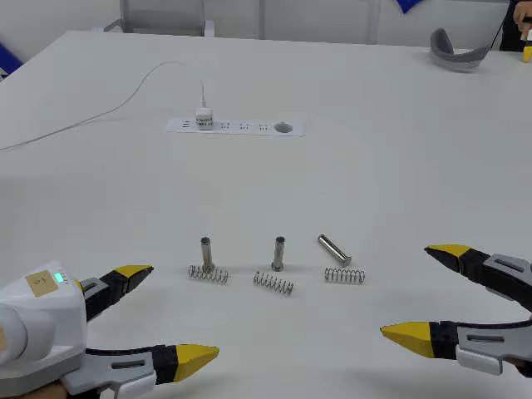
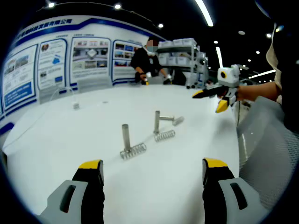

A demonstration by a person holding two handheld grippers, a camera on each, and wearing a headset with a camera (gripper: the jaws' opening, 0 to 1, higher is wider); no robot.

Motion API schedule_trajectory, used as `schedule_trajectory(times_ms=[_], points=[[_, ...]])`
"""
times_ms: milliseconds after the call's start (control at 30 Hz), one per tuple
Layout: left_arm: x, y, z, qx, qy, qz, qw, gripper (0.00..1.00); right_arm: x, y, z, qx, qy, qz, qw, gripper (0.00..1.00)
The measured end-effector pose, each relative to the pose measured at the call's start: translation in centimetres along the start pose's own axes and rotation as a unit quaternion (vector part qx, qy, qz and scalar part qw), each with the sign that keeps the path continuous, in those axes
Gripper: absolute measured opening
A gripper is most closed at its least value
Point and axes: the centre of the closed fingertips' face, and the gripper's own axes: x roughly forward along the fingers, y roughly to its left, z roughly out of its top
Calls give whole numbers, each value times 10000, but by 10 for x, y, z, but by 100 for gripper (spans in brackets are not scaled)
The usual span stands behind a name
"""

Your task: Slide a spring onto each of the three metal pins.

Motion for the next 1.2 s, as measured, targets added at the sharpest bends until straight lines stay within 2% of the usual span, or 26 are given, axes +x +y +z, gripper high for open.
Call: schedule_trajectory(times_ms=[633,1200], points=[[2,1,3,-5,-31,-2,10000,88,0,-7,2,7,64,-27,10000,77],[3,0,3,-45,-38,-10,10000,87,4,-15,12,117,57,-83,9999,74]])
